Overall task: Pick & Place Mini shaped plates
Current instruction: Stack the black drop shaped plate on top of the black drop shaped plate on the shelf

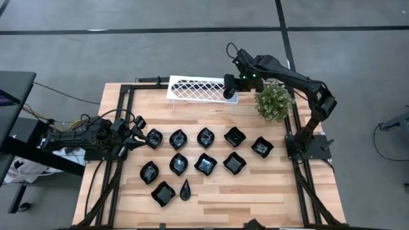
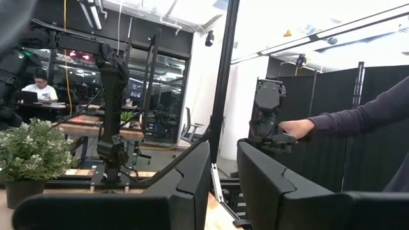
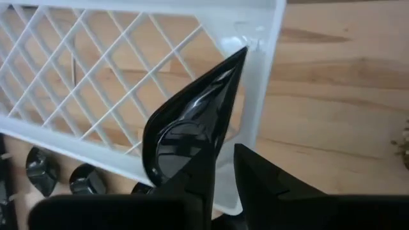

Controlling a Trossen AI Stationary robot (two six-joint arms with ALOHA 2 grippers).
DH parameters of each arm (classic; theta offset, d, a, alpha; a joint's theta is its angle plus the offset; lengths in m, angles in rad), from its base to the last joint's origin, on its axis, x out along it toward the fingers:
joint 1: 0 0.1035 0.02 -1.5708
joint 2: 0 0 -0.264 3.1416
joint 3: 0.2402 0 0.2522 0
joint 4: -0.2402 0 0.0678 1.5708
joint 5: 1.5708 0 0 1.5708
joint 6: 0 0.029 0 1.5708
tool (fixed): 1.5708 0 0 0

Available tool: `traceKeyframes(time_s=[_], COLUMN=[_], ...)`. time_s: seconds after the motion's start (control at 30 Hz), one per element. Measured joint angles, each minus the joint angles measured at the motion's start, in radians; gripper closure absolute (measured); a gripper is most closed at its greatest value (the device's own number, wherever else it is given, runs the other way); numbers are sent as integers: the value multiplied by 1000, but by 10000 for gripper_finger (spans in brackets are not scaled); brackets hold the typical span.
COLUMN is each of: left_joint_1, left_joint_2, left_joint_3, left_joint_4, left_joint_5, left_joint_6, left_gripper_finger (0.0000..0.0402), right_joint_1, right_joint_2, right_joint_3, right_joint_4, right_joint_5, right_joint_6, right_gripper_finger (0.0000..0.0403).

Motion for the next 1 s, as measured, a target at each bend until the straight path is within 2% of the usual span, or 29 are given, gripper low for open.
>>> traceKeyframes(time_s=[0.3, 1.0], left_joint_1=[0, 0], left_joint_2=[0, 0], left_joint_3=[0, 0], left_joint_4=[0, 5], left_joint_5=[0, 0], left_joint_6=[0, 3], left_gripper_finger=[320, 320], right_joint_1=[13, 23], right_joint_2=[4, -13], right_joint_3=[0, 0], right_joint_4=[0, 18], right_joint_5=[22, 37], right_joint_6=[-26, -42], right_gripper_finger=[399, 401])
